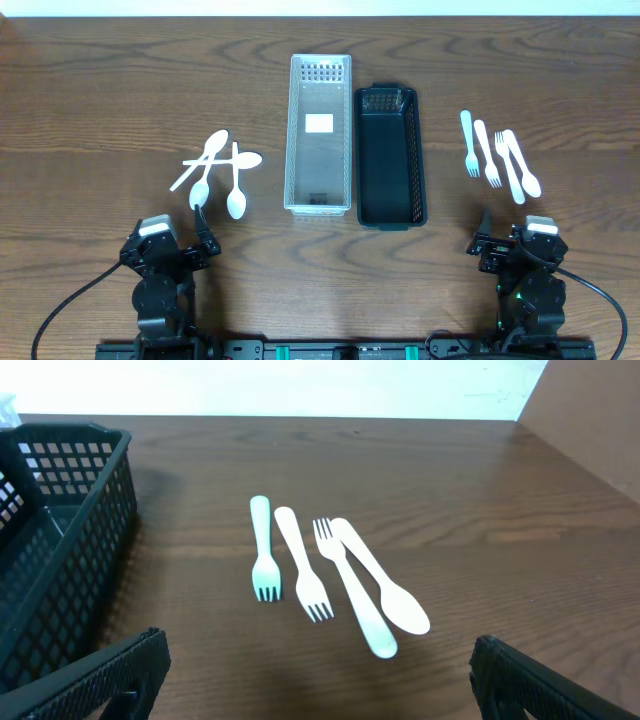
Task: Pack container
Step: 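Raise both arms from rest toward the cutlery piles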
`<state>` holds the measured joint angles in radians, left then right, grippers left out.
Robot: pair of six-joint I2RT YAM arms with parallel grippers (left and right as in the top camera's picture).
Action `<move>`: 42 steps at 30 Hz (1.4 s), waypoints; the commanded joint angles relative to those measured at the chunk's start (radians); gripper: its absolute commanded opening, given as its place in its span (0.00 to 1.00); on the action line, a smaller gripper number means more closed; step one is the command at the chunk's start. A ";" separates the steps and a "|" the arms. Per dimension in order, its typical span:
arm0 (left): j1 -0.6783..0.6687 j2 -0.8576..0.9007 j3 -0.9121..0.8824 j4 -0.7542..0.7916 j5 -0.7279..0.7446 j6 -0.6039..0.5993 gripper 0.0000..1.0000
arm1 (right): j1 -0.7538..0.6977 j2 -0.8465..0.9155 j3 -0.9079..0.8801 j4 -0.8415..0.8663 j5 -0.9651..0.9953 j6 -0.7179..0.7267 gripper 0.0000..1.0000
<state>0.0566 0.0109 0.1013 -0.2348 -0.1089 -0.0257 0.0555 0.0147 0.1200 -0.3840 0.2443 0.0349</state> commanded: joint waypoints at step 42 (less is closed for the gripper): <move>0.005 -0.005 -0.026 -0.010 0.091 0.005 0.98 | -0.013 -0.009 -0.005 -0.001 -0.214 -0.013 0.99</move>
<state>0.0566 0.0109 0.1005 -0.2337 -0.0917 -0.0257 0.0555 0.0147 0.1200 -0.3840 0.1436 0.0353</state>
